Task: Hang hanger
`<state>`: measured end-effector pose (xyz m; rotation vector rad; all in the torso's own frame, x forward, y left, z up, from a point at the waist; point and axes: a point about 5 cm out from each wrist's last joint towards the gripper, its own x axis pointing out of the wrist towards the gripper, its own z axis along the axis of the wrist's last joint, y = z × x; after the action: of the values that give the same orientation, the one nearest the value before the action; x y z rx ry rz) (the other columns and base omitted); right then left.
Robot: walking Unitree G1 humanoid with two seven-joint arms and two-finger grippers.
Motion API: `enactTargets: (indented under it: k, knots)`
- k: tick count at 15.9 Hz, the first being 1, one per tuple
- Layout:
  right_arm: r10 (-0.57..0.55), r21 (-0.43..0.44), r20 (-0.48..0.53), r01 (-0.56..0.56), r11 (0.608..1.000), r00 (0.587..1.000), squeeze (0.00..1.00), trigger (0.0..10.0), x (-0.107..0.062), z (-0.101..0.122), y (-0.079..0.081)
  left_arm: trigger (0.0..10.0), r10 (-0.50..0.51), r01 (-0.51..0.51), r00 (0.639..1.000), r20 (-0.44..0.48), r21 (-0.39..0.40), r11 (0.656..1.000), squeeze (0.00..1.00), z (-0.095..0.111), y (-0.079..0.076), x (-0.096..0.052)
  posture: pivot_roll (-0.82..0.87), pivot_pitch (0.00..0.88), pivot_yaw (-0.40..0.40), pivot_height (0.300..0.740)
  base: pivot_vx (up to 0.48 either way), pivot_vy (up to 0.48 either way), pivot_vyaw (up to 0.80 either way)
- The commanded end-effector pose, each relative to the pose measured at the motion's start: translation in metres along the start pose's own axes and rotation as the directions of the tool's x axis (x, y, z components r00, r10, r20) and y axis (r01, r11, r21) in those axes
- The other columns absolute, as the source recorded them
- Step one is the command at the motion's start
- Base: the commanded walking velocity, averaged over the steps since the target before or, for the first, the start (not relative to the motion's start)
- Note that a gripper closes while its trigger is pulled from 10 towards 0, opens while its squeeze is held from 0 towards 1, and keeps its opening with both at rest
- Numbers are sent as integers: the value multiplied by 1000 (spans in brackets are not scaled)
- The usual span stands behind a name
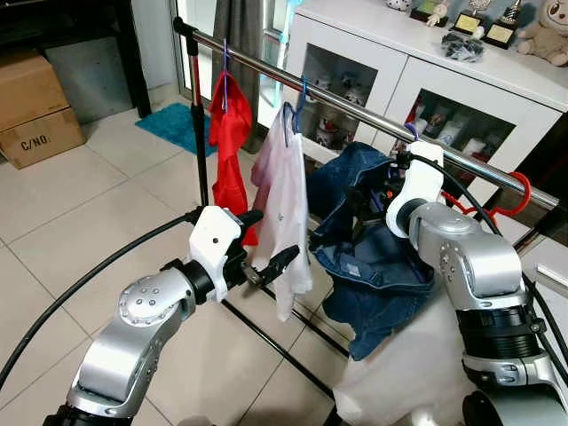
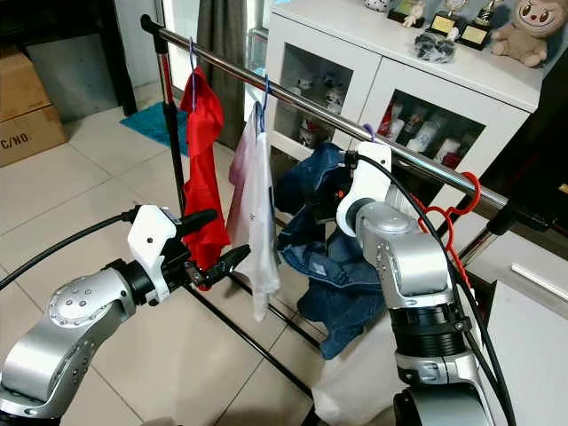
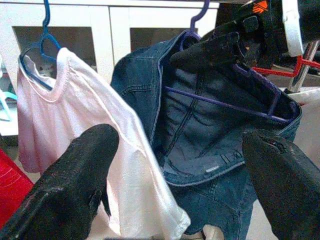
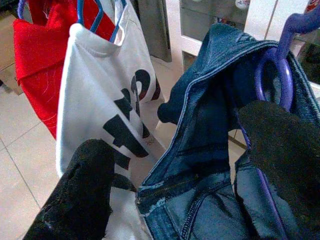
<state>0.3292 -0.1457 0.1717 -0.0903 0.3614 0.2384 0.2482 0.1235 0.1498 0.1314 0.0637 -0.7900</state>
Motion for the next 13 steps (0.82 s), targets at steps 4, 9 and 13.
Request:
enactTargets:
  k: [4,9,13]
  knots:
    - [-59,9,41,58,998,997,0,10000,-5,11,-12,10000,-29,28,999,18,21,999,0,5,-6,2,5,0,-141,740,0,0,0]
    - [-67,13,41,67,998,997,0,10000,-2,11,-10,10000,-70,69,996,62,16,997,0,10,-12,4,9,0,-140,740,0,0,0]
    - [-93,25,48,92,995,995,0,10000,-2,14,-11,10000,-133,135,984,119,-5,991,0,17,-16,6,11,0,-137,740,0,0,0]
